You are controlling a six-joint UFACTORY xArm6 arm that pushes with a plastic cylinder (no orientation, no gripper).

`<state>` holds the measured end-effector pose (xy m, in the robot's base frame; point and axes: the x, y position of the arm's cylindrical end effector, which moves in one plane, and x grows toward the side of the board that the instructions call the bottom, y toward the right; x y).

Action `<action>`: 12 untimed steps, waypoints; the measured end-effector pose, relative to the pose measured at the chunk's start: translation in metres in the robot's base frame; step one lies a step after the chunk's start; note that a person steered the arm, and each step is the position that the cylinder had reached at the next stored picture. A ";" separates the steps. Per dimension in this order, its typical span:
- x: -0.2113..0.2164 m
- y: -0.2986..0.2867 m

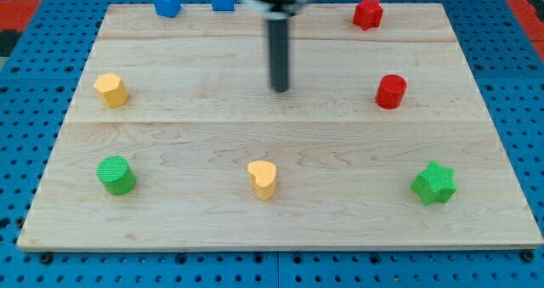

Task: Push the red star to the center of the board

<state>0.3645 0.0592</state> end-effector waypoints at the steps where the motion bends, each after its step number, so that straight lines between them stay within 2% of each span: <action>1: -0.036 0.089; 2: -0.094 0.092; 3: -0.118 0.081; 7: -0.113 0.099; 8: -0.116 0.180; 9: -0.172 0.177; 10: -0.173 0.144; 11: -0.167 0.058; 12: -0.120 0.051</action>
<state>0.2441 0.1098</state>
